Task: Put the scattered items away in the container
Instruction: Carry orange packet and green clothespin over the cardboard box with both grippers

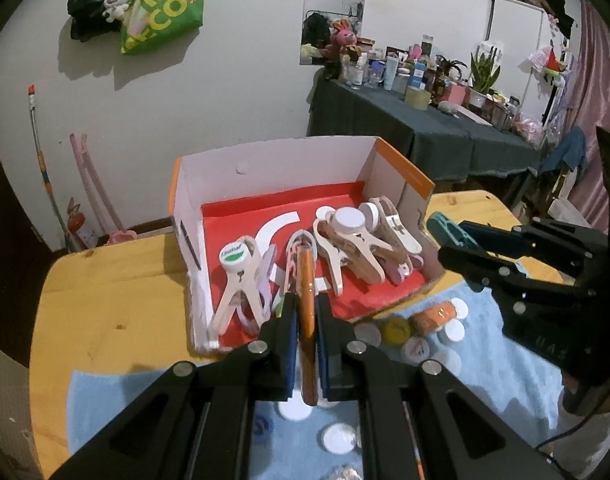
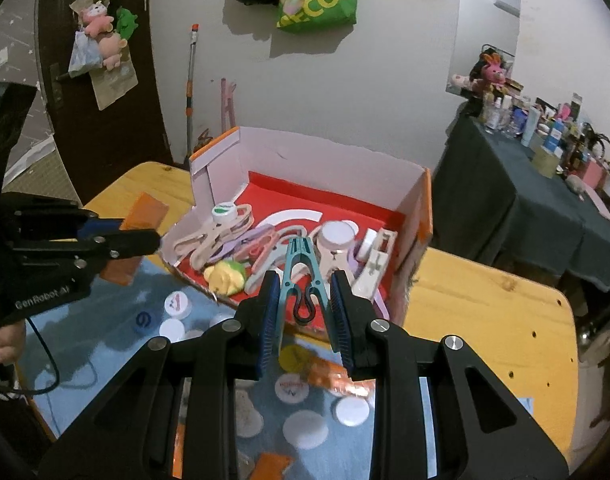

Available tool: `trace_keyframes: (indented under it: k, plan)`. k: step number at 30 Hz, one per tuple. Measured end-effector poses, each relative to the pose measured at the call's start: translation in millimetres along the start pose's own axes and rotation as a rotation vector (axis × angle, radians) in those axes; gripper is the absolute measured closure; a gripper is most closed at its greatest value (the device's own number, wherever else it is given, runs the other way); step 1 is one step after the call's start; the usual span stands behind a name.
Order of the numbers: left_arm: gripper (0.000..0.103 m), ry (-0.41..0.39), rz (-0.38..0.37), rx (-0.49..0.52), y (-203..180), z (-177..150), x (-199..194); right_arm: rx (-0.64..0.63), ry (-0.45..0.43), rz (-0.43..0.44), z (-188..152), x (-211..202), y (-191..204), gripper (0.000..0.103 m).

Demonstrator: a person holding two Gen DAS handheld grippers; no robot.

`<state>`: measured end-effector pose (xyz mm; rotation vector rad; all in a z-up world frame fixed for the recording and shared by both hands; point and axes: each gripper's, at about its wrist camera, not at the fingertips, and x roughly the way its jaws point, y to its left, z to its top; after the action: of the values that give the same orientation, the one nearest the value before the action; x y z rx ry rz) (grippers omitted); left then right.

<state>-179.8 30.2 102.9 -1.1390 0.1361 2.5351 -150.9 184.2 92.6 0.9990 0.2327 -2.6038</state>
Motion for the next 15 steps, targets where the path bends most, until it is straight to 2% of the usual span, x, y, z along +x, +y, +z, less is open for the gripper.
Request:
trace_keyframes:
  k: [15]
  plan:
    - [0.094,0.097,-0.069,-0.041,6,32,69,0.004,0.084,0.033,20,55,-7,0.078]
